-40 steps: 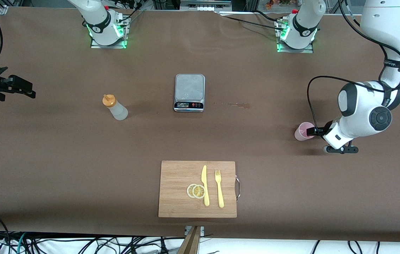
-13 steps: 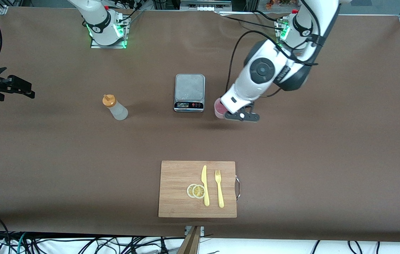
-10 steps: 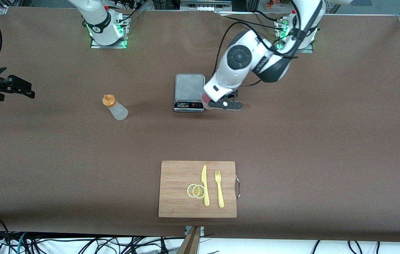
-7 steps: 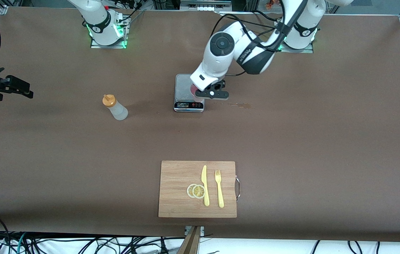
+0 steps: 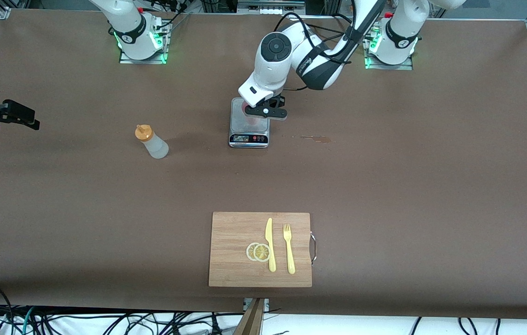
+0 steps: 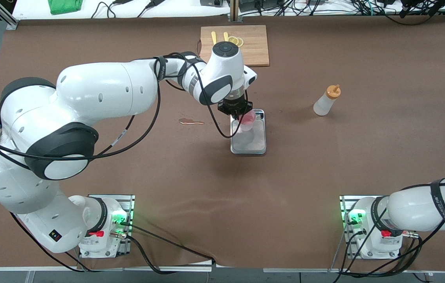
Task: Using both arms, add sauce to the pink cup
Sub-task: 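Carry the pink cup with the left gripper onto the scale, then release the cup and withdraw the left gripper while the right gripper advances, then grasp the white sauce bottle with the right gripper, then lift and carry the sauce bottle with the right gripper toward the cup, then tilt the bottle nozzle over the pink cup with the right gripper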
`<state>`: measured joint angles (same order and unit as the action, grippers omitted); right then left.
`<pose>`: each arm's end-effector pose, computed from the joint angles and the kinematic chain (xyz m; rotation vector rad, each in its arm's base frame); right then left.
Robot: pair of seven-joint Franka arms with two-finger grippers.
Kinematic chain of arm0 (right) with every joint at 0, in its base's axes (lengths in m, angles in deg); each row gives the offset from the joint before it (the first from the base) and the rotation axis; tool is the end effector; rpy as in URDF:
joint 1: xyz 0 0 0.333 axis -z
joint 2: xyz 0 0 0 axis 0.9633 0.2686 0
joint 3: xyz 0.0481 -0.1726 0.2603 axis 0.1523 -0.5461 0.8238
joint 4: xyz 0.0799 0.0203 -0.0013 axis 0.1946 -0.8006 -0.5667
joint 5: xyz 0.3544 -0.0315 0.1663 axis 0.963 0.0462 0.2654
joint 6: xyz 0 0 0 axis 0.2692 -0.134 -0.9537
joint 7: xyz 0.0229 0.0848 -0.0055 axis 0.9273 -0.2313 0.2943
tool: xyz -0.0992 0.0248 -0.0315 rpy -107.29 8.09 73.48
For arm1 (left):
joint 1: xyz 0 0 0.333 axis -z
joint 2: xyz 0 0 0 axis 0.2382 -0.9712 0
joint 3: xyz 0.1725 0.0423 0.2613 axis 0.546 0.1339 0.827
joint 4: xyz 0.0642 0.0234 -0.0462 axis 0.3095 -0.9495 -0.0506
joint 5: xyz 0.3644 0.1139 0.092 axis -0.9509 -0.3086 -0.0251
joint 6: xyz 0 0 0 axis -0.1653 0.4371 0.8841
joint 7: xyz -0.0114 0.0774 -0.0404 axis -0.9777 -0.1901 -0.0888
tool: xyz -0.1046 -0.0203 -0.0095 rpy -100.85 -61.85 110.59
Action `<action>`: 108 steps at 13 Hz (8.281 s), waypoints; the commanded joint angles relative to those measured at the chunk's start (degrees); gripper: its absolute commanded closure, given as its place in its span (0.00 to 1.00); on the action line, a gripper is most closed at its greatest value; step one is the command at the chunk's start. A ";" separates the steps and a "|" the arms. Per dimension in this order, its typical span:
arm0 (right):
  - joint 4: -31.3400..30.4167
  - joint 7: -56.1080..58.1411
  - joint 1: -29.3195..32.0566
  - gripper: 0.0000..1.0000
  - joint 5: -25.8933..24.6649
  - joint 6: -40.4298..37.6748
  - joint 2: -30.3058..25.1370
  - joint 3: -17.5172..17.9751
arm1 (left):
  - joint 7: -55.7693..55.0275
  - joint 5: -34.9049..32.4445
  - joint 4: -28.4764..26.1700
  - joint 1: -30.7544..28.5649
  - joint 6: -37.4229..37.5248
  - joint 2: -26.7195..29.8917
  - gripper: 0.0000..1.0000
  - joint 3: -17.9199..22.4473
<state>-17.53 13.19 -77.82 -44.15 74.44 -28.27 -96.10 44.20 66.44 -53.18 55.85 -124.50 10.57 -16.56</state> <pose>0.5856 -0.0371 0.5829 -3.1222 -0.1124 0.0862 0.3825 -0.5077 0.2978 3.0055 -0.0575 -0.1737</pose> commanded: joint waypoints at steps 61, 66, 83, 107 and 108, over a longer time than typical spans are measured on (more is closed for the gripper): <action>-37.95 144.84 11.84 0.00 69.15 3.96 25.20 4.43 | 54.38 -4.71 23.88 -38.38 49.22 15.11 0.00 16.58; -37.69 145.71 10.52 0.32 72.15 4.75 25.81 4.87 | 54.38 -4.62 23.88 -38.38 49.14 15.02 0.00 16.58; -41.46 98.40 -14.78 1.00 51.89 38.84 0.42 4.26 | 54.38 -4.53 23.97 -38.47 49.22 14.76 0.00 16.58; -40.86 10.20 -38.00 1.00 -7.91 29.90 -1.27 16.12 | 54.38 -4.53 23.97 -38.47 49.14 14.75 0.00 16.58; -39.81 9.93 -38.09 1.00 -8.52 29.02 -0.56 16.21 | 54.38 -4.53 23.97 -38.56 49.14 14.75 0.00 16.58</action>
<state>-59.42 25.22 -115.40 -50.71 105.96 -29.55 -80.52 97.30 62.00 -31.23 17.35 -76.64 26.25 -0.06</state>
